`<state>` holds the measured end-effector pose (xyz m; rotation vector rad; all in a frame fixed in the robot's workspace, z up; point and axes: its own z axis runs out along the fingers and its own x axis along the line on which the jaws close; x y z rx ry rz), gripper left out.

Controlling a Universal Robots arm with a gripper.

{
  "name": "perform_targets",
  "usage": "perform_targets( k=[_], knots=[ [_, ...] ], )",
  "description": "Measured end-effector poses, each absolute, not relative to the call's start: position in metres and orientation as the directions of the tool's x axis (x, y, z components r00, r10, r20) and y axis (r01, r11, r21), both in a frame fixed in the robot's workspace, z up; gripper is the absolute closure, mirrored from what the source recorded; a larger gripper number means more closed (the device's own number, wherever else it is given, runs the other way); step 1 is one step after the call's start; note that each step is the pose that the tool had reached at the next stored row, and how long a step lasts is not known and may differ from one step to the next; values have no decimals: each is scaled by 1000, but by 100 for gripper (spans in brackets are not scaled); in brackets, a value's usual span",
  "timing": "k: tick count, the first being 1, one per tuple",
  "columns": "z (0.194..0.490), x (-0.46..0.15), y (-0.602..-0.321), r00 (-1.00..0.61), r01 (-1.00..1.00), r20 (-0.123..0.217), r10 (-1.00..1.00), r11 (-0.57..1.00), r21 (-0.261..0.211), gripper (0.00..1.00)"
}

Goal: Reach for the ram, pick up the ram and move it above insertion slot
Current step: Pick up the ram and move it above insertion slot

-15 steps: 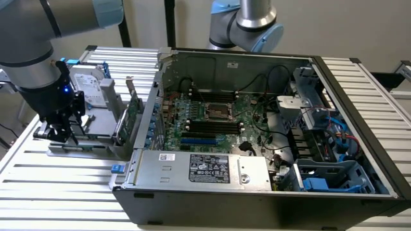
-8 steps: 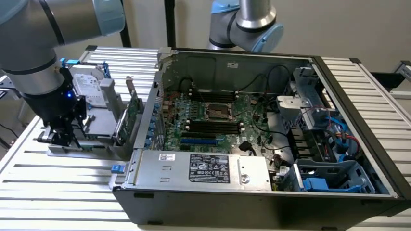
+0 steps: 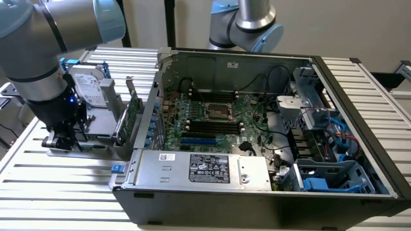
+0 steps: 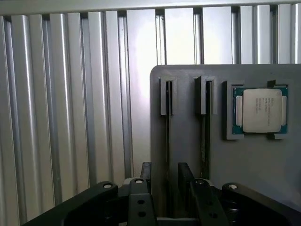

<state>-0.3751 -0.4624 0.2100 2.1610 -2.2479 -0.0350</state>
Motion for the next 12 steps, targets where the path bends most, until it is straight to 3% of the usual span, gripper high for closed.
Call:
perform_targets(
  k=[12],
  knots=[
    [202, -376, -461, -7, -1000, -2, -1000, 6, 26, 64]
  ],
)
